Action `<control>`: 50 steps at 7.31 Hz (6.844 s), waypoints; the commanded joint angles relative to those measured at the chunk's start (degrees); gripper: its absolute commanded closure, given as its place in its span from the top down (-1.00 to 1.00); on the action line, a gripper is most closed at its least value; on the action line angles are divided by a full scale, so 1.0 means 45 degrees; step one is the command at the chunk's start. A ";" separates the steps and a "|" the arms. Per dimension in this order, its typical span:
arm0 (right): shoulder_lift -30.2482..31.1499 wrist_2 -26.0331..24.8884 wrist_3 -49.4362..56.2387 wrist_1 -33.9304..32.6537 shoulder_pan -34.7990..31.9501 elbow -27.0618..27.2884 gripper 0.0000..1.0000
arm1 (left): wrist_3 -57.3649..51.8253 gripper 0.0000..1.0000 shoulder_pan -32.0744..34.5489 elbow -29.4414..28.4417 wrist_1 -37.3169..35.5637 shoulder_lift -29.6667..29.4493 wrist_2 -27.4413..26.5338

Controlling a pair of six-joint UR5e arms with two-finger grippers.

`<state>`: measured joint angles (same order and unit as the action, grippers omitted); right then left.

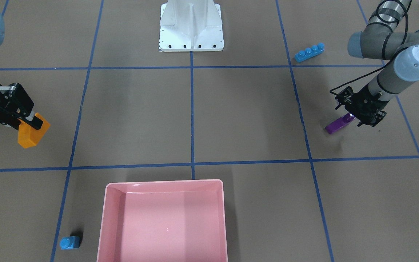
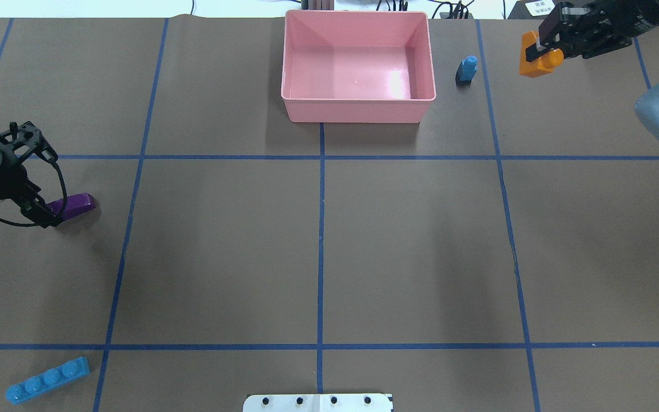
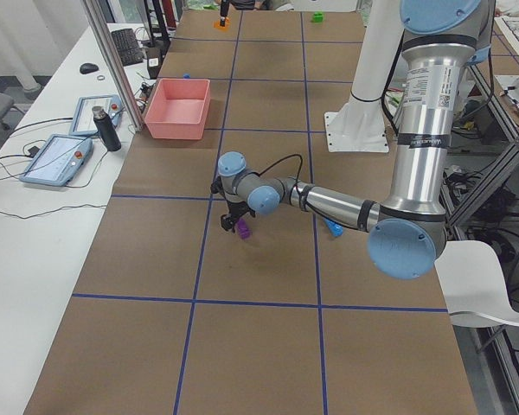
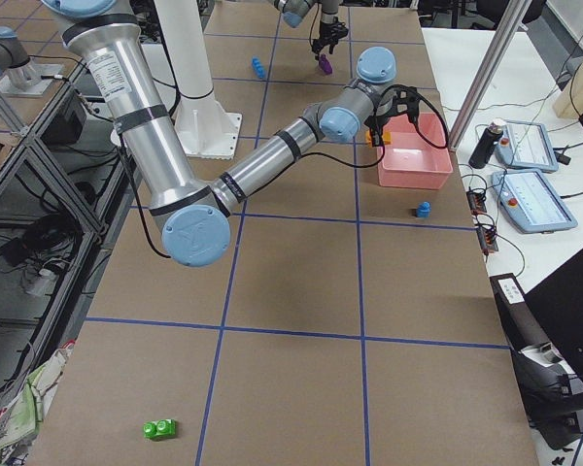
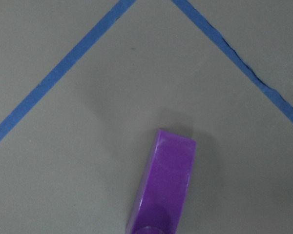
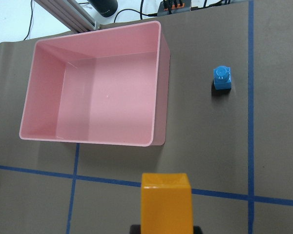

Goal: Put all blocks into box

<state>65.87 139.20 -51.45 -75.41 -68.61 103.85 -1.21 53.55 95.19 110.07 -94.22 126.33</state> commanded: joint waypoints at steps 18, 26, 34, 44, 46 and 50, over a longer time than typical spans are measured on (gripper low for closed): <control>-0.7295 -0.2593 -0.0714 0.1754 0.2766 -1.0258 -1.00 | 0.0093 -1.00 0.1064 0.2401 -0.5041 -0.1988 0.1374; -0.6148 -0.1713 0.1092 -0.0577 0.1440 -0.9024 0.99 | 0.7207 -1.00 0.1635 0.1666 -0.6002 -0.6941 0.3020; -0.5380 -0.5522 0.2529 0.2566 0.1693 -1.1760 0.99 | 1.2707 -1.00 -0.0121 -0.8763 0.1607 -1.3496 -0.0609; -0.6475 -0.5973 0.2372 0.5567 0.2552 -1.5383 0.94 | 1.4308 -1.00 -0.1588 -1.1192 0.3216 -1.4532 -0.4734; -0.6494 -0.5992 0.2372 0.5567 0.2552 -1.5539 -0.14 | 1.4565 0.99 -0.1665 -1.1192 0.3294 -1.4551 -0.4753; -0.6786 -0.5624 0.2352 0.5567 0.2067 -1.5482 -1.00 | 1.4662 1.00 -0.1783 -1.1057 0.3568 -1.4571 -0.4753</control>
<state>35.92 112.78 -40.84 -50.36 -57.93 34.03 64.51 45.53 45.02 126.07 -159.72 104.88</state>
